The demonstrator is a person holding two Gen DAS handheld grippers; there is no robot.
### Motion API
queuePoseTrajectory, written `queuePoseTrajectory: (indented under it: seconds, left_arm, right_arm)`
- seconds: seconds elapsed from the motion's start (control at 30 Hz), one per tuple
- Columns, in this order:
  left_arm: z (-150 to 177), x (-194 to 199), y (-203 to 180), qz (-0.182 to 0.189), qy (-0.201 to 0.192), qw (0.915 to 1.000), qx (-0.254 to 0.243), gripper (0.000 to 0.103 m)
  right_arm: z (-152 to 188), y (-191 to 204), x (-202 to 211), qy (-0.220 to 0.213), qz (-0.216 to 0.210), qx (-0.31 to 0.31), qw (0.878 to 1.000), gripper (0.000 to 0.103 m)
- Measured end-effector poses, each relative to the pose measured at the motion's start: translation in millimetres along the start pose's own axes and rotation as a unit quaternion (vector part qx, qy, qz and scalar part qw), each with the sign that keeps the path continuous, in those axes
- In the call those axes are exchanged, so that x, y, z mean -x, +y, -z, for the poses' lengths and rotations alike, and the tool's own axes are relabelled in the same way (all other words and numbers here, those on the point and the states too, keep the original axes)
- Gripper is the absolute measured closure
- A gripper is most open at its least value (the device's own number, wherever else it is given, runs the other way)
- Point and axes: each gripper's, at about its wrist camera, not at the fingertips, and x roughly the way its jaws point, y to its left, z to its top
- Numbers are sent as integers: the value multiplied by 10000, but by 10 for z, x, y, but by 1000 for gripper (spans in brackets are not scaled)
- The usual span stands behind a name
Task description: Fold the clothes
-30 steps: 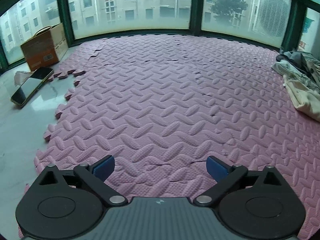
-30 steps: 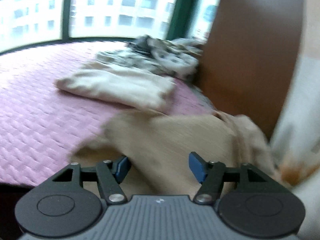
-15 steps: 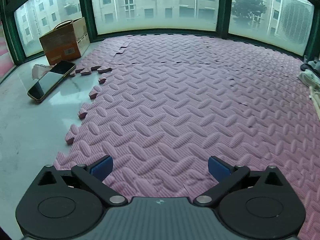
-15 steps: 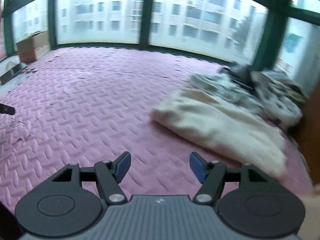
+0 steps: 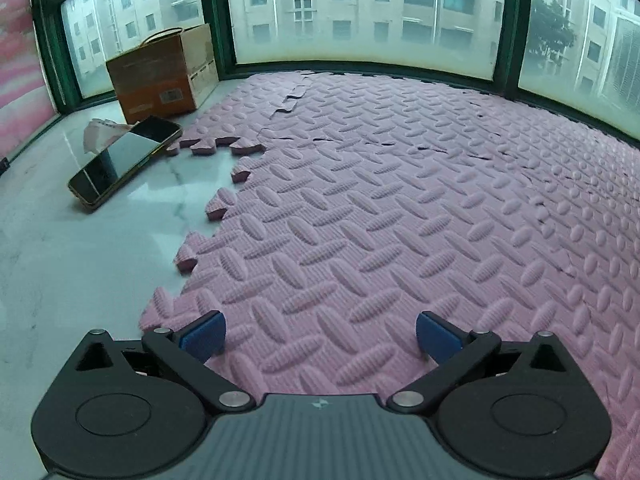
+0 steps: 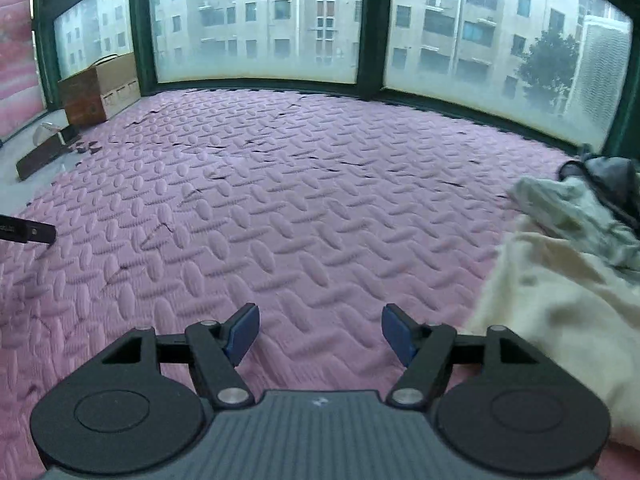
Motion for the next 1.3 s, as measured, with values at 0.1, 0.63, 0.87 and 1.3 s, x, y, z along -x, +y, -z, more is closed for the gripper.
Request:
queuePoseTrajectory:
  seconds: [0.1, 0.63, 0.87, 1.3]
  left_arm:
    - [-49, -70, 31, -126, -108, 9999, 48, 0]
    - [-191, -324, 288, -335, -398, 9974, 505, 0]
    - [-196, -401, 451, -69, -378, 9959, 816, 0]
    - [-163, -406, 437, -102, -439, 9955, 831, 0]
  right_arm:
    - [-60, 50, -119, -37, -21, -42, 10000, 26]
    - [-272, 206, -485, -91, 56, -247, 9996, 0]
    - [-364, 294, -621, -161, 132, -239, 9995, 0]
    - [-362, 298, -627, -184, 131, -229, 9995, 0]
